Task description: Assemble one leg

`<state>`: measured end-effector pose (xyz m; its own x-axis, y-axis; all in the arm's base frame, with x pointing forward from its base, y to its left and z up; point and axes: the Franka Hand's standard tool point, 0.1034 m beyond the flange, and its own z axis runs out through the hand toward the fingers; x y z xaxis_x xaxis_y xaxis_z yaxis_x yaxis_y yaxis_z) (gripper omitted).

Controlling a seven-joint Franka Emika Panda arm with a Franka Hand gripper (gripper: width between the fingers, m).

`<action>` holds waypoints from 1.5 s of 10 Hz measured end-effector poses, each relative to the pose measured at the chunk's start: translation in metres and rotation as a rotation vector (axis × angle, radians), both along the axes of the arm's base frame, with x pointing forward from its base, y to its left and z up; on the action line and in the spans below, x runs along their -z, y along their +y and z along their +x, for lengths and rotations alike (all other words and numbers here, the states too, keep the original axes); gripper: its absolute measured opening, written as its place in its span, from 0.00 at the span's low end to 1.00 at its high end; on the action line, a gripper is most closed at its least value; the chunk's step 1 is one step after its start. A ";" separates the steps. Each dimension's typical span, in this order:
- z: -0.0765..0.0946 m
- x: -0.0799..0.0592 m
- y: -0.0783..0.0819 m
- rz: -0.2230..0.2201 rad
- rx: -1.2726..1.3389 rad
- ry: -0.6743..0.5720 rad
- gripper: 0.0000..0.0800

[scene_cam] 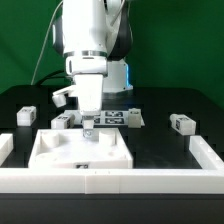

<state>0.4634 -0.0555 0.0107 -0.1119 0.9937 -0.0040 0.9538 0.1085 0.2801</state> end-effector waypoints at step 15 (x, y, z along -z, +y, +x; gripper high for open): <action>0.011 -0.009 0.065 -0.006 0.224 0.060 0.07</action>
Offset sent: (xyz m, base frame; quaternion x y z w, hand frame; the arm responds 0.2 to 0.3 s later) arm 0.0000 0.0000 0.0000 0.0000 0.0000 0.0000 1.0000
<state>0.4744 0.0090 0.0197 0.1118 0.9937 -0.0100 0.9692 -0.1068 0.2217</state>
